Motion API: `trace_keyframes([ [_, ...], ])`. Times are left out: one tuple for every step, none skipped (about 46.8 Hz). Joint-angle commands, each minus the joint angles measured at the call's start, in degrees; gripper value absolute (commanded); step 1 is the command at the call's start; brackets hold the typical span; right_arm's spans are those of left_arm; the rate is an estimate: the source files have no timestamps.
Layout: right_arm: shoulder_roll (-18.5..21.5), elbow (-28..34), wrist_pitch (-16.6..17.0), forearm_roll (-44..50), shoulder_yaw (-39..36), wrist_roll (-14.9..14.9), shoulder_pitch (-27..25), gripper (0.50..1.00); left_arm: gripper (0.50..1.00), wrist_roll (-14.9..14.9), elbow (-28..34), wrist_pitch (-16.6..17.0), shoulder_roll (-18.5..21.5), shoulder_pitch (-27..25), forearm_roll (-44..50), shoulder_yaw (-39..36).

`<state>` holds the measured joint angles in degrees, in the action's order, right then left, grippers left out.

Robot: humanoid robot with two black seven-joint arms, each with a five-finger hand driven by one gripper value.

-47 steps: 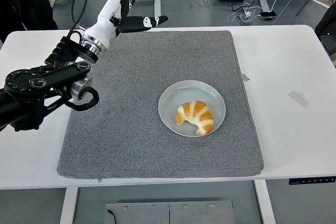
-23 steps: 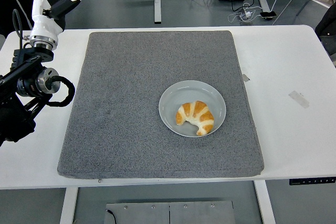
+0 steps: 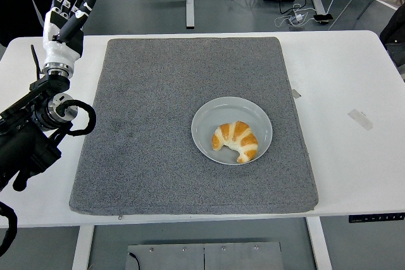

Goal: Place the bread on the plate

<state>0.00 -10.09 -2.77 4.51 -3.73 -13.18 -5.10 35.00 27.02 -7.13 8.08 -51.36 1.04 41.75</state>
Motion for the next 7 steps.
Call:
trace_keyframes([
  [0.0,-0.1,0.04,-0.03,-0.05,-0.01,0.09,1.0,0.939,0.0,-0.04,-0.43,-0.09,0.12,0.46,0.61],
  [0.0,-0.1,0.04,-0.03,-0.05,-0.01,0.09,1.0,0.939,-0.11,-0.13,-0.43,-0.17,0.12,0.46,0.7],
  [0.0,-0.1,0.04,-0.03,0.04,-0.01,0.09,1.0,0.939,-0.63,-0.13,-0.35,-0.26,0.12,0.46,0.87],
  [0.0,-0.1,0.04,-0.03,0.04,-0.01,0.09,1.0,0.939,-1.25,-0.22,-0.43,-0.26,0.12,0.46,1.22],
  [0.0,-0.1,0.04,-0.03,-0.22,-0.01,0.09,1.0,0.939,-1.86,-0.48,-0.43,-0.35,0.12,0.46,1.66],
  [0.0,-0.1,0.04,-0.03,-0.48,-0.01,0.09,1.0,0.939,-2.39,-0.92,-0.35,-0.35,0.04,0.46,2.01],
  [0.0,-0.02,0.04,-0.03,-0.48,-0.01,0.09,1.0,0.939,-2.92,-1.36,-0.43,-0.44,0.03,0.46,2.36],
])
